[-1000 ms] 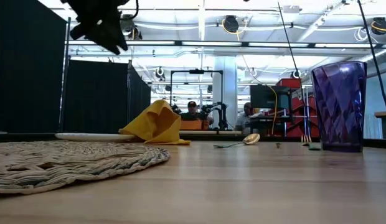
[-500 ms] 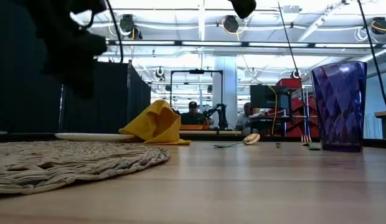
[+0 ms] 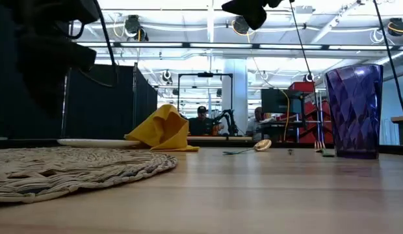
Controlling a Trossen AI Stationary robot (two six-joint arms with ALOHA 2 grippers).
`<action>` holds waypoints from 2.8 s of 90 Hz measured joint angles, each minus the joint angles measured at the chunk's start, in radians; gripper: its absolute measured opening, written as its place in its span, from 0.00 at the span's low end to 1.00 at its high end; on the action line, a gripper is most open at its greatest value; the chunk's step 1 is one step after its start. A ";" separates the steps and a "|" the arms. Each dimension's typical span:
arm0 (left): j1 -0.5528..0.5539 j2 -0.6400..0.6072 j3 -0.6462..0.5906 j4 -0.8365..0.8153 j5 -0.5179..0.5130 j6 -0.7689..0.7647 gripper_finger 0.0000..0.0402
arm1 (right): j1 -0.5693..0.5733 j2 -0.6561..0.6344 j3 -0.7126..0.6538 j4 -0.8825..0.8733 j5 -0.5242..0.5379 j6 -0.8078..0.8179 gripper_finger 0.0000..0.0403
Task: Set table place
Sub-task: Move the brown table mat to the center of the table
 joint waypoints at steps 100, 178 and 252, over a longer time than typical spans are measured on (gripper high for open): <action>0.029 0.157 -0.175 0.216 -0.034 -0.023 0.33 | 0.003 -0.001 0.000 -0.034 -0.004 0.010 0.52; 0.055 0.284 -0.146 0.720 -0.018 0.108 0.00 | 0.003 -0.001 0.002 -0.036 -0.003 0.026 0.52; -0.159 0.248 0.010 0.431 0.396 -0.049 0.00 | 0.003 -0.001 0.002 -0.040 -0.003 0.036 0.52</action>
